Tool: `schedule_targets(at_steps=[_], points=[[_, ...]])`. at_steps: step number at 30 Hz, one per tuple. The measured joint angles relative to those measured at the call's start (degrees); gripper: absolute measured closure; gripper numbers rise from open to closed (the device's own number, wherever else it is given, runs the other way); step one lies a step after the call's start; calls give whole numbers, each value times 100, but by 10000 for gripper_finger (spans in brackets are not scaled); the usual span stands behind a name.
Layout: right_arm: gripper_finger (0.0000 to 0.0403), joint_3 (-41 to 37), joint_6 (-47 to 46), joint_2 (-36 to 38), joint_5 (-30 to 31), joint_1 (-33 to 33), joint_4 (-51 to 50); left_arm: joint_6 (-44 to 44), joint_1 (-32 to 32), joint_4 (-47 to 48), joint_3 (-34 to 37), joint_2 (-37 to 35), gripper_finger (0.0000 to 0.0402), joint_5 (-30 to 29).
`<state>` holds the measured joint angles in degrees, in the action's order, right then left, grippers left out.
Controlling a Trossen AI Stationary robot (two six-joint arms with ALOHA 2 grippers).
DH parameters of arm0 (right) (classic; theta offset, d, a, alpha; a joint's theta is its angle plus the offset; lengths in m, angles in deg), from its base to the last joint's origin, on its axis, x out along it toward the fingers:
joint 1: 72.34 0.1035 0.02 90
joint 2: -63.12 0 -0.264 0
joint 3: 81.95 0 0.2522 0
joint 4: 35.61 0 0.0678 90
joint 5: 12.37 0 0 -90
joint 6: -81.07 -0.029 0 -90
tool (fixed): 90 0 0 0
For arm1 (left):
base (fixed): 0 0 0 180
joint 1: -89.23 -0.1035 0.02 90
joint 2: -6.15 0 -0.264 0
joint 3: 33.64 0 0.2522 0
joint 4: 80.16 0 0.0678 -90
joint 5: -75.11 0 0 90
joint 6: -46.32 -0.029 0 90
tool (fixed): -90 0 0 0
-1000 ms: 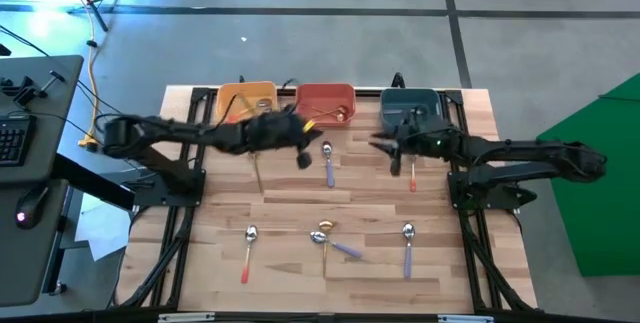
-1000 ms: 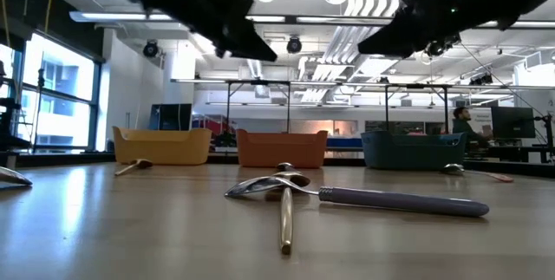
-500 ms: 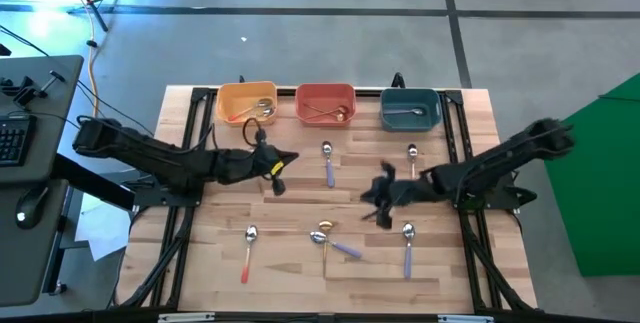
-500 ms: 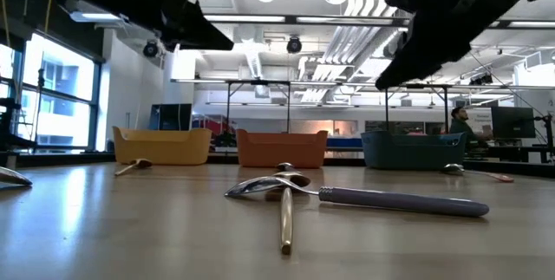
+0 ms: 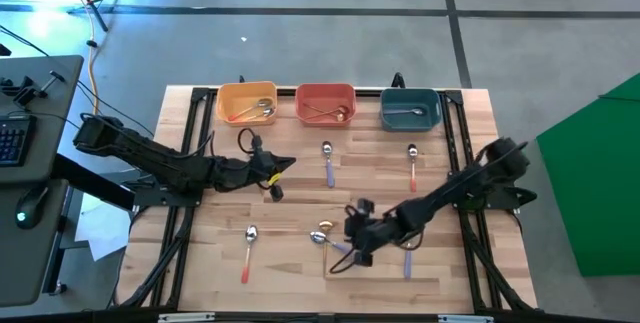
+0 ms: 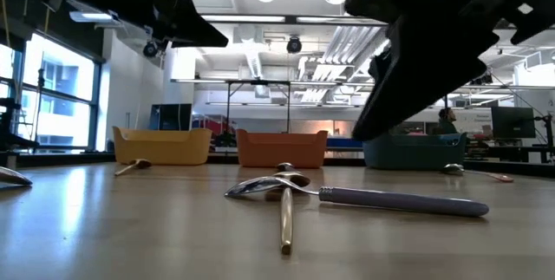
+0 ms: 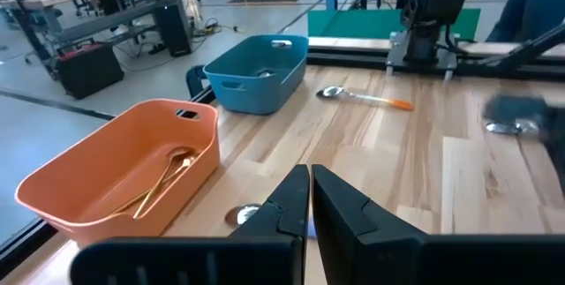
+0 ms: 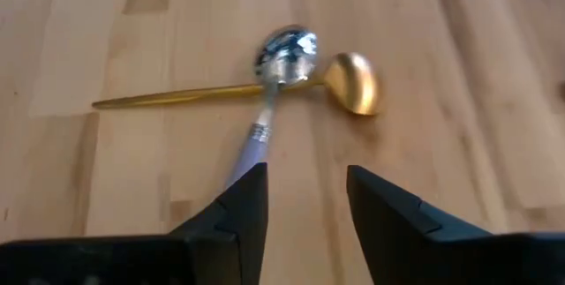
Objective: Sort silverware by color (type)
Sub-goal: Put the violet spoon into the blue bin
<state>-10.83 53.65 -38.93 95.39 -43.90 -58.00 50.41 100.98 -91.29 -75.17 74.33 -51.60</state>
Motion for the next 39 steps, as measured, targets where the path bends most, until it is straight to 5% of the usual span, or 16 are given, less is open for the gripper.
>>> schedule_targets(at_steps=[15,24,31,39], points=[[266,937,-1114,-1394,167,213,-336,185,56,-194,0,0,394,0],[377,936,-600,-1399,-421,51,-482,482,464,-211,0,0,394,-63],[375,1121,321,-927,-938,-148,-1001,506,804,-223,0,0,394,-456],[377,1258,982,601,-630,-601,-2220,531,1016,-334,0,0,394,-726]])
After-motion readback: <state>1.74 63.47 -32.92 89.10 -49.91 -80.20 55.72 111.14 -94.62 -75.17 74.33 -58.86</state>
